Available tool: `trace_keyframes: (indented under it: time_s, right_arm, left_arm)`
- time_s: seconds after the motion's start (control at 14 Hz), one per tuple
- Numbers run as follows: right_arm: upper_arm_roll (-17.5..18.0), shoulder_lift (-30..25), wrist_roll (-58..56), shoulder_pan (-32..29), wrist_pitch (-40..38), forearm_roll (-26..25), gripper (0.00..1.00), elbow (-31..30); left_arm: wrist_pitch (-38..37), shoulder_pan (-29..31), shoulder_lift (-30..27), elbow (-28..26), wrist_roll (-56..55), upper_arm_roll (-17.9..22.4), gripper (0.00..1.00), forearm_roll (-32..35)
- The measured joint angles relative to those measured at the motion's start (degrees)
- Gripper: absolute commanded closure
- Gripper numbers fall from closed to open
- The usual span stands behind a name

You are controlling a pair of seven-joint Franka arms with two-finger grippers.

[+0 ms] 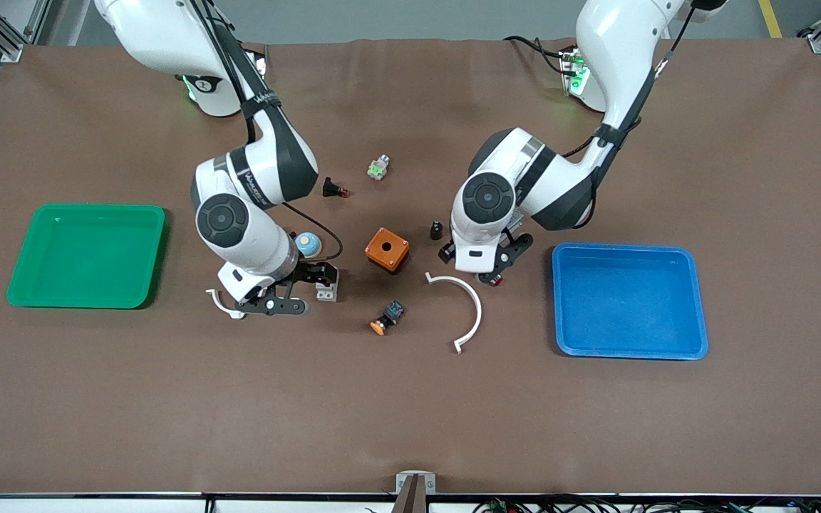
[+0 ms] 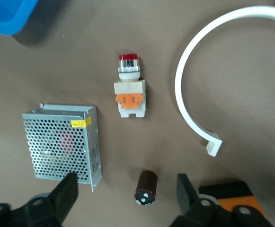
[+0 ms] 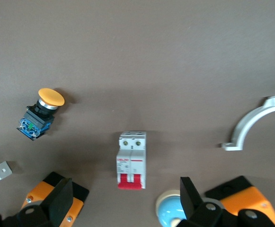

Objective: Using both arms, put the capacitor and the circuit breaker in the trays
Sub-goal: 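Lower the right gripper onto the breaker while the left gripper descends on the capacitor, then grasp the breaker with the right gripper while the left gripper grasps the capacitor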

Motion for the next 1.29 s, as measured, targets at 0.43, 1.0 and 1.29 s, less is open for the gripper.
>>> trace_keyframes:
  time_s: [0.43, 1.0, 1.29]
  right_arm:
    - [0.01, 3.73, 0.0, 0.76, 5.41, 0.44, 0.0, -2.32]
    - [0.03, 6.38, 0.01, 2.49, 6.02, 0.49, 0.31, -2.65]
    - [-0.05, 6.81, 0.01, 2.5, 6.13, 0.5, 0.61, -2.65]
  left_arm:
    - [6.72, -3.81, 5.76, -1.68, -5.29, -0.03, 0.23, -0.01]
    - [13.11, -5.79, 5.85, -6.28, -8.71, -0.03, 0.3, -0.02]
    - [13.86, -6.28, 5.86, -6.83, -8.96, -0.04, 0.39, -0.21]
